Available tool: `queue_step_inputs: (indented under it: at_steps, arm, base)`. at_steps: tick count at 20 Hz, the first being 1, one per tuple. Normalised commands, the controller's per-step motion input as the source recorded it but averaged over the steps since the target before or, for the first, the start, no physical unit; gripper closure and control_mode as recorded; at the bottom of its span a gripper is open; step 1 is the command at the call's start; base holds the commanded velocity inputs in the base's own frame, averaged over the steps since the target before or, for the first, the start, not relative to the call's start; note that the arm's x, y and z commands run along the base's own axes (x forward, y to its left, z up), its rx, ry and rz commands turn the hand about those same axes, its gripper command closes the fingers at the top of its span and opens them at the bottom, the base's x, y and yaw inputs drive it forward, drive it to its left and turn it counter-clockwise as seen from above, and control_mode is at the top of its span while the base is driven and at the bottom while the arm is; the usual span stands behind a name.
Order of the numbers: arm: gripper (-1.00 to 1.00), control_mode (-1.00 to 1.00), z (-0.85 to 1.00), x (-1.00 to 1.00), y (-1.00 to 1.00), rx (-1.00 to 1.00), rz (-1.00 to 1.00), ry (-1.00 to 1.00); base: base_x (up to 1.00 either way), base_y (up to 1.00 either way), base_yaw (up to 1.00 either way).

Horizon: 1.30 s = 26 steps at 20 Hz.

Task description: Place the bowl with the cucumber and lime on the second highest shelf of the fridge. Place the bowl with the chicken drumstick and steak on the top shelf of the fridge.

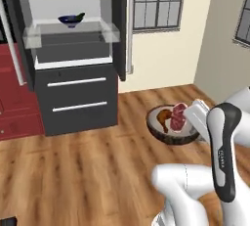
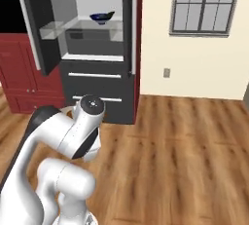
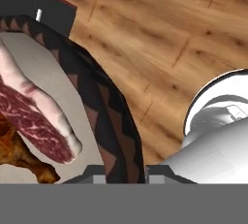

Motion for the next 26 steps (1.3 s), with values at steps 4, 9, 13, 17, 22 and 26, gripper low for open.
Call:
queue_step_inputs:
  at_steps: [4, 9, 13, 17, 22, 26]
  arm:
    - [1.0, 1.0, 0.0, 0.0, 0.0, 0.0, 0.0, 0.0]
    - [1.0, 1.0, 0.0, 0.0, 0.0, 0.0, 0.0, 0.0]
    - [1.0, 1.0, 0.0, 0.0, 0.0, 0.0, 0.0, 0.0]
    - [1.0, 1.0, 0.0, 0.0, 0.0, 0.0, 0.0, 0.0]
    - [1.0, 1.0, 0.0, 0.0, 0.0, 0.0, 0.0, 0.0]
    - [1.0, 1.0, 0.0, 0.0, 0.0, 0.0, 0.0, 0.0]
  base:
    - [1.0, 1.0, 0.06]
    - [1.0, 0.71, 0.06]
    - [1.0, -0.06, 0.26]
    - [1.0, -0.08, 0.3]
    - [0.64, -0.04, 0.19]
    - [0.54, -0.02, 0.0]
